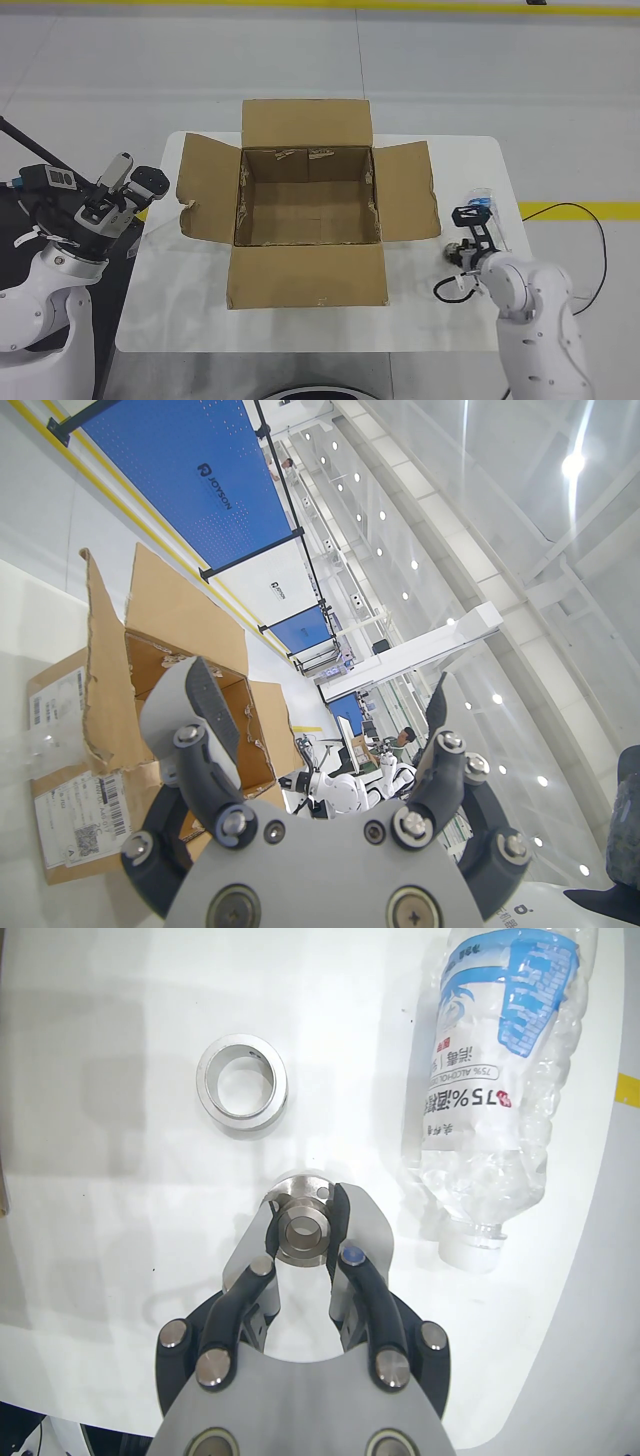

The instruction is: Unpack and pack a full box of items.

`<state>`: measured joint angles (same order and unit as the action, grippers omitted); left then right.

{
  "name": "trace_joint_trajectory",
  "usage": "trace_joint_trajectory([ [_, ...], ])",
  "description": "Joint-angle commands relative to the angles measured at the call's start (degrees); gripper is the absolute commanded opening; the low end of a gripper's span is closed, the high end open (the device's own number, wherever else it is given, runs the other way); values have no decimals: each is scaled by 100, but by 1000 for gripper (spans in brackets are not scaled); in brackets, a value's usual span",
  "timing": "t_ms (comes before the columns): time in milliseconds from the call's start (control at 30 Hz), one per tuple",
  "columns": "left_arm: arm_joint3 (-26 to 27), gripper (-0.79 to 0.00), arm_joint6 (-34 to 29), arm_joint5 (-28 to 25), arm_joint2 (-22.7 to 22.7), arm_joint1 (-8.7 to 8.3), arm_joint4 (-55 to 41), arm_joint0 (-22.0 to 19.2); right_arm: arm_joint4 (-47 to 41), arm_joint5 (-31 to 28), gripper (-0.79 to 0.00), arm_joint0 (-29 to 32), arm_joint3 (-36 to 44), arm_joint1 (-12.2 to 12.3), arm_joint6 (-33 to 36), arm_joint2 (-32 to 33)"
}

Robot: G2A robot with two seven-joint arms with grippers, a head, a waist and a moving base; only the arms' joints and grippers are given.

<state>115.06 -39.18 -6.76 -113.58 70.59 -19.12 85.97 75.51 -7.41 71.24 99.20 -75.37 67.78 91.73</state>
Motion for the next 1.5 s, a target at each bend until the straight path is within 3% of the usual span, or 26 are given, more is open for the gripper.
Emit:
trace_joint_trajectory([
  [0,0,0,0,0,0,0,0,0,-6,14,-708,-25,-47,6,2,-23],
  [67,0,0,0,0,0,0,0,0,-32,19,-656,-44,-93,12,9,-50],
  [233,0,0,0,0,0,0,0,0,-80,49,-403,-65,-145,33,15,-75],
  [300,0,0,0,0,0,0,0,0,-99,83,0,-67,-120,43,7,-57],
  [633,0,0,0,0,0,0,0,0,-949,393,0,-24,987,96,-431,571],
  [800,0,0,0,0,0,0,0,0,-2986,159,0,-231,1195,82,-710,858],
  [1000,-12,0,109,-48,-23,-6,-60,71,-4363,-321,0,-740,596,151,108,627],
  [1200,-8,0,395,-7,-90,-15,4,144,-4460,-306,0,-1120,76,234,708,280],
  [1467,-8,0,395,-7,-90,-15,4,144,-4532,-304,0,-1231,-65,307,827,-102],
])
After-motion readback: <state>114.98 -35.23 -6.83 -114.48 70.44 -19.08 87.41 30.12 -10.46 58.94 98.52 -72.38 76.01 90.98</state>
